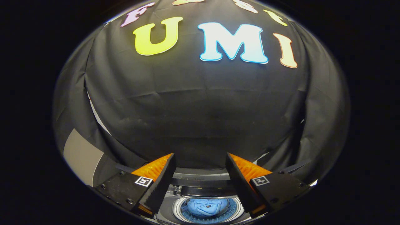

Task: Put the clothes into the washing machine and then close the washing machine lid.

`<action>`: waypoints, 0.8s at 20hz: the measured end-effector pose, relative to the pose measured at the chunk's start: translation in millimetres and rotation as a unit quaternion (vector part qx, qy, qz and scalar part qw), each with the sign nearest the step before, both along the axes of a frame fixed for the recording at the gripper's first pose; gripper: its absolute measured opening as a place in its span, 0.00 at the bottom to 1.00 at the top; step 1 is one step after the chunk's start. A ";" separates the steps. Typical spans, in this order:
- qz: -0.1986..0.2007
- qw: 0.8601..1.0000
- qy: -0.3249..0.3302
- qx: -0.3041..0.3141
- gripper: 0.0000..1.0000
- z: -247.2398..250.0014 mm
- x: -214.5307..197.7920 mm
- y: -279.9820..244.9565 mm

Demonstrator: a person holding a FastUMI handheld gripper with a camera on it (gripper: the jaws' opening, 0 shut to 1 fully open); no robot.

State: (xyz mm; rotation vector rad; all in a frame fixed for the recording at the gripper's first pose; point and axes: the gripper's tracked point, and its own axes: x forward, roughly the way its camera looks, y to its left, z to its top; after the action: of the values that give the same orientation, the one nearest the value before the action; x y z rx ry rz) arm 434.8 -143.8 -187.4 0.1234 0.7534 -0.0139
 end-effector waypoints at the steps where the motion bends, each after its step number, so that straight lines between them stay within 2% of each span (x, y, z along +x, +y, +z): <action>1: -0.001 1.000 -0.013 -0.002 0.99 1.1 1.4 0.4; 4: -0.002 0.999 -0.041 -0.005 0.99 5.8 -4.4 0.4; 16: 0.001 0.998 -0.060 -0.011 0.99 11.2 -55.2 8.1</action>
State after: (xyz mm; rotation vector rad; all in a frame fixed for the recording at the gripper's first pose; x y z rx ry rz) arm 379.6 -135.7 -176.2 0.1015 0.6336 -0.0137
